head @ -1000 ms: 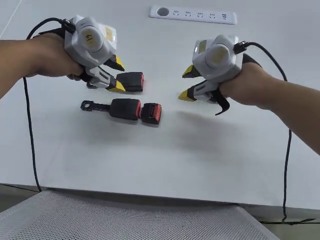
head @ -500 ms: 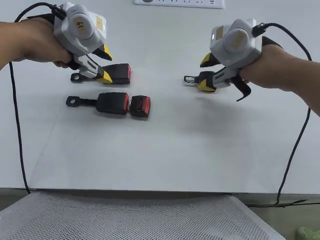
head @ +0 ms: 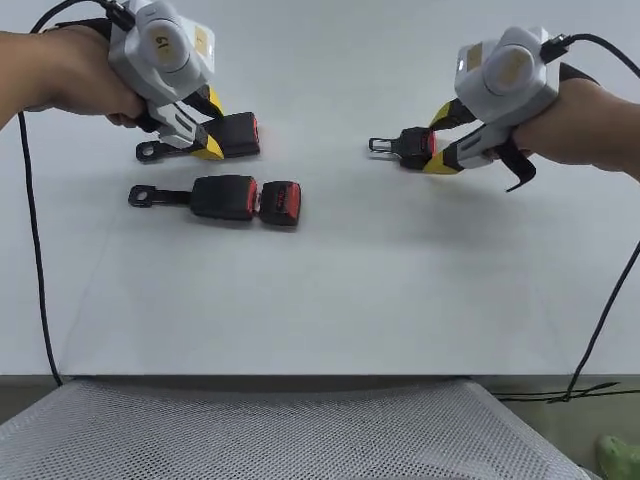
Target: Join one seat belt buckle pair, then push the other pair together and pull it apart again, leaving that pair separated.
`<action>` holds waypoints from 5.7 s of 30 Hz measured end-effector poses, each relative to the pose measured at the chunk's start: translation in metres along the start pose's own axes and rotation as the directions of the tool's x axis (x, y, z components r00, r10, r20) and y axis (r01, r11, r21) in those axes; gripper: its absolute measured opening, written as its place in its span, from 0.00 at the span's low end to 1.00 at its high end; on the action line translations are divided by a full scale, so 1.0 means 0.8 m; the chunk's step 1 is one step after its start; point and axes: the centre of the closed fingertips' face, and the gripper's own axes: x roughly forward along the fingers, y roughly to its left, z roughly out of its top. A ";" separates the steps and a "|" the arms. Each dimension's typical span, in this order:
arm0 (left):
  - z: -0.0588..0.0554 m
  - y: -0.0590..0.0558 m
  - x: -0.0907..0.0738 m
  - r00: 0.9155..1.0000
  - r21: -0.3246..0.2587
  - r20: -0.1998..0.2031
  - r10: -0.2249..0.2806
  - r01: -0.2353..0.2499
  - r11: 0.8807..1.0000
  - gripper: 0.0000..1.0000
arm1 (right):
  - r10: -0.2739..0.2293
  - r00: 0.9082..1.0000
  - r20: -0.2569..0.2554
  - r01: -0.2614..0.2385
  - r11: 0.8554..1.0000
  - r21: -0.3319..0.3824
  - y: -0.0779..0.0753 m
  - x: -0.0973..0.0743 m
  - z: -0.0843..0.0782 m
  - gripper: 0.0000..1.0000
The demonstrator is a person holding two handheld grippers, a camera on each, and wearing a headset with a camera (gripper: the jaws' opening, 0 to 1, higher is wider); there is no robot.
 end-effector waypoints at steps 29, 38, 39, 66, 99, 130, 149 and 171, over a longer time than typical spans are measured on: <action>-0.006 -0.006 0.007 0.999 0.033 -0.019 -0.033 0.034 0.999 0.33 | 0.023 1.000 -0.002 -0.023 0.999 -0.030 -0.005 0.016 0.016 0.35; -0.006 -0.006 0.009 0.999 0.011 -0.011 -0.040 0.040 0.999 0.33 | 0.021 1.000 0.017 -0.020 0.999 -0.048 0.002 0.029 0.045 0.35; -0.006 -0.006 0.009 0.999 0.010 -0.011 -0.040 0.040 0.999 0.33 | 0.023 1.000 0.021 -0.022 0.998 -0.050 0.004 0.031 0.050 0.35; -0.007 -0.005 0.008 0.999 0.000 0.001 -0.041 0.041 0.999 0.33 | 0.039 0.994 0.098 -0.031 0.997 -0.075 0.025 0.086 0.157 0.35; -0.005 -0.007 0.008 0.999 0.023 0.018 -0.045 0.044 0.999 0.33 | 0.072 0.983 0.166 -0.055 0.993 -0.104 0.019 0.104 0.190 0.33; -0.010 -0.001 0.011 0.998 -0.002 0.035 -0.045 0.045 0.999 0.32 | 0.075 0.984 0.163 -0.055 0.991 -0.124 0.022 0.115 0.213 0.32; -0.009 -0.003 0.011 0.998 -0.016 0.029 -0.051 0.051 0.999 0.33 | 0.062 0.985 0.160 -0.043 0.992 -0.121 0.023 0.106 0.206 0.33; -0.007 -0.008 0.009 0.998 -0.030 0.028 -0.049 0.050 0.998 0.33 | 0.040 0.983 0.178 -0.025 0.996 -0.083 0.014 0.094 0.175 0.34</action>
